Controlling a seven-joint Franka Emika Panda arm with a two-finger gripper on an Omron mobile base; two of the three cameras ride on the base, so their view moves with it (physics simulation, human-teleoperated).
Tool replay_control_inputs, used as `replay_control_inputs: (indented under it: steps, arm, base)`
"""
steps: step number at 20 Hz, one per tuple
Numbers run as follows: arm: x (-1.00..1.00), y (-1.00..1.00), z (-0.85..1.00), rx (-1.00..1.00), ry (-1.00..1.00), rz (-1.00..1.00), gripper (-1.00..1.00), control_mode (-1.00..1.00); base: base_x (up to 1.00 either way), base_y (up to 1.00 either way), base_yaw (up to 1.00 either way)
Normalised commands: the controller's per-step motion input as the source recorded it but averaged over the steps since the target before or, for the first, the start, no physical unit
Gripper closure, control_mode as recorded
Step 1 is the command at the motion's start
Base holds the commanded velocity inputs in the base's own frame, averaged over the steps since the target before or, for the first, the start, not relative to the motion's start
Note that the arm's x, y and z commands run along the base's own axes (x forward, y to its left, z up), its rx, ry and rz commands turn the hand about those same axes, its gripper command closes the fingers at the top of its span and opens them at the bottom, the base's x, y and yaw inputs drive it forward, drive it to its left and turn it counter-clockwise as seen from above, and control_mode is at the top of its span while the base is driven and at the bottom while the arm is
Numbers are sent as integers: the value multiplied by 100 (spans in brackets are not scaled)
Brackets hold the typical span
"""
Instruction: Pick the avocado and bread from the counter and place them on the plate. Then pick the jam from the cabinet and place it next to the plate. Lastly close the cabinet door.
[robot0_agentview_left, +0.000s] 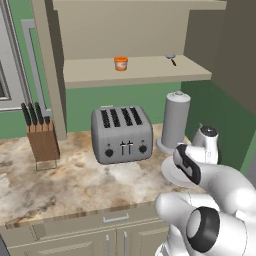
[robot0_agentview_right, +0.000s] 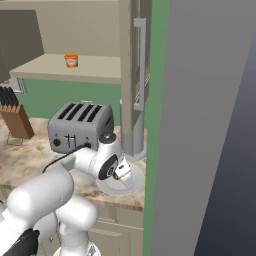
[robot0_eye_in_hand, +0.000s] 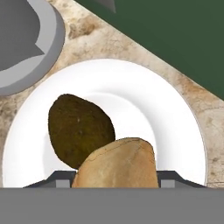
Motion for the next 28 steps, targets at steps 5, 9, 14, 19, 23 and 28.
replay_control_inputs:
  steps: [5, 9, 14, 19, 23, 28]
  arm:
    - [-15, 0, -48, 0, -1, -4, 100, -100]
    - [0, 5, -36, 0, -1, -1, 100, -100]
    - [0, 27, -27, -1, -2, 0, 100, -100]
    - [0, 37, -27, -4, 0, -1, -100, -100]
    - [-14, 22, -1, 0, 0, -2, -100, -100]
    - [-31, 9, 0, 0, 0, -3, -100, -100]
  base:
    - [0, 0, 0]
    - [0, 0, 0]
    - [0, 0, 0]
    - [0, 0, 0]
    - [0, 0, 0]
    - [0, 0, 0]
